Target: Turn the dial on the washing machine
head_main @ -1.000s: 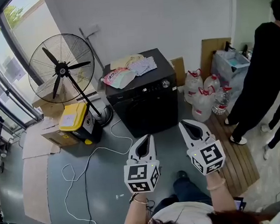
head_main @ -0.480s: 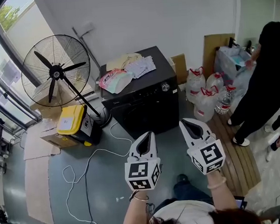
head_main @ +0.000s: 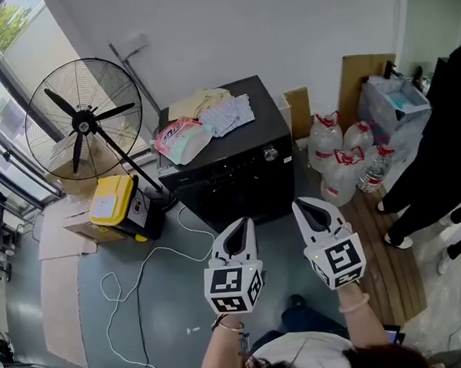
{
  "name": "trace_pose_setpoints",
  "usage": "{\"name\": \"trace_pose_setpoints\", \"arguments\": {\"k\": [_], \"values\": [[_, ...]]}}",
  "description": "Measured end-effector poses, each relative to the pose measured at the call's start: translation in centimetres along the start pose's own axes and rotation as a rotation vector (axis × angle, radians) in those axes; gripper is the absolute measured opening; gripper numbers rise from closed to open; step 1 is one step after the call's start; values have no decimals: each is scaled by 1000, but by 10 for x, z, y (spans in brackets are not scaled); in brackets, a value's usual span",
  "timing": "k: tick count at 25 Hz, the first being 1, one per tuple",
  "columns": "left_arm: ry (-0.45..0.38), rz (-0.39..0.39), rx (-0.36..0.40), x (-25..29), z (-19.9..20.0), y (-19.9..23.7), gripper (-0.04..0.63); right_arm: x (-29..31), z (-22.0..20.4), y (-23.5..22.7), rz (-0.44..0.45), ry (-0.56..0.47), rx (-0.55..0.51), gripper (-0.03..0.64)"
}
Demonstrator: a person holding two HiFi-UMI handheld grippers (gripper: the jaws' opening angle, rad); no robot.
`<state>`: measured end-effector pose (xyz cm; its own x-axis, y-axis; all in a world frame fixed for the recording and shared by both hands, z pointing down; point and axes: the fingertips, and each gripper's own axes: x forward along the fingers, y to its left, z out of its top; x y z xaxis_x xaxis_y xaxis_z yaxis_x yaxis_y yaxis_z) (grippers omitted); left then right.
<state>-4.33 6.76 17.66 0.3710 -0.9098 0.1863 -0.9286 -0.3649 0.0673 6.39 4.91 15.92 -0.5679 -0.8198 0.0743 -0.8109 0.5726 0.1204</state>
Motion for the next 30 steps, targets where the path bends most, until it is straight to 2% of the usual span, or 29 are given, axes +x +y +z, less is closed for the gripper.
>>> {"name": "trace_pose_setpoints", "arguments": {"k": [13, 30], "values": [[47, 23, -25, 49, -21, 7, 17, 41, -30, -35, 8, 17, 45, 28], [77, -37, -12, 136, -30, 59, 17, 131, -67, -73, -45, 69, 83, 29]]}}
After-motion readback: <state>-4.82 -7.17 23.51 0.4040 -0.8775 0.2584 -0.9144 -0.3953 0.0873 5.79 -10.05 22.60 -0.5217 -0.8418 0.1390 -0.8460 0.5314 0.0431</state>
